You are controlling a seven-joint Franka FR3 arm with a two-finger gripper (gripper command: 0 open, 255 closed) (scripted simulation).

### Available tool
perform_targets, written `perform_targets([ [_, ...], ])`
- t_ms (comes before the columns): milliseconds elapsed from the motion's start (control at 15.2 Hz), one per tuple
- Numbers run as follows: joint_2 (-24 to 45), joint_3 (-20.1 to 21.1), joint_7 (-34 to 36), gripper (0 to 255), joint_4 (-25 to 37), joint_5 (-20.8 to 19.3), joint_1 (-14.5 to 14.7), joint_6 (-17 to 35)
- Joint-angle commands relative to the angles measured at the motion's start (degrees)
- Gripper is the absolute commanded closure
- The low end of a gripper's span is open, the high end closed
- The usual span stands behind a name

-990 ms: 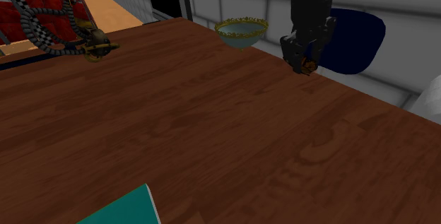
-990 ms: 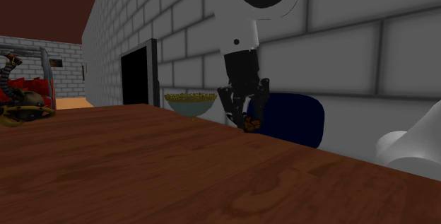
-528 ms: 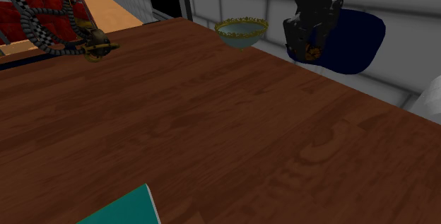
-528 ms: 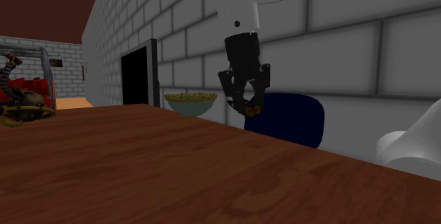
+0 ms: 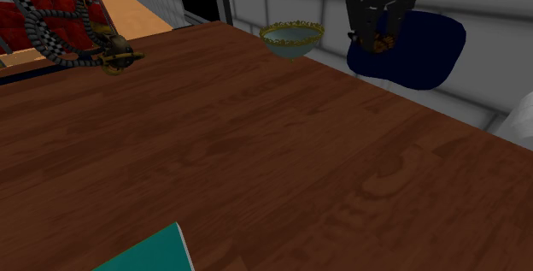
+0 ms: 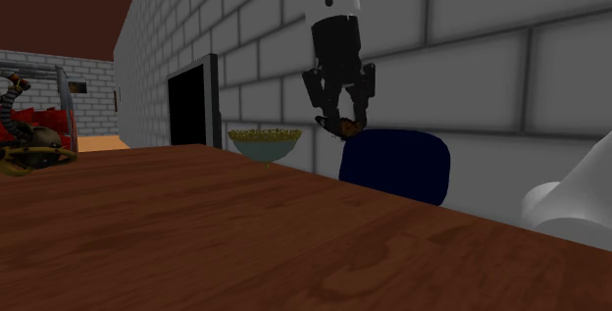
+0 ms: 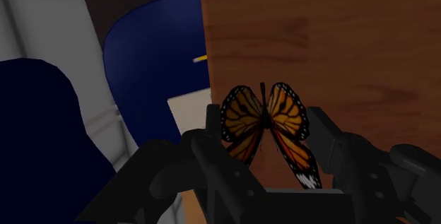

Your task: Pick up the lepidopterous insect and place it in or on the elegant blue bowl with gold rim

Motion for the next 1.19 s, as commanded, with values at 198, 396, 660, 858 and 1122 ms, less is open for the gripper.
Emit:
perform_targets([
  [198, 1.64, -0.1, 0.12, 255, 5.15, -0.52, -0.4, -3.57],
  [396, 2.8, -0.1, 0.22, 255, 8.47, -0.85, -0.65, -5.78],
  [660, 4.53, -0.01, 0.4, 255, 13.15, -1.31, -1.0, -8.78],
  [858, 5.98, 0.14, 0.6, 255, 16.86, -1.68, -1.26, -11.09],
  [1122, 12.2, 0.77, 0.24, 255, 22.01, -3.8, -2.47, -10.33],
])
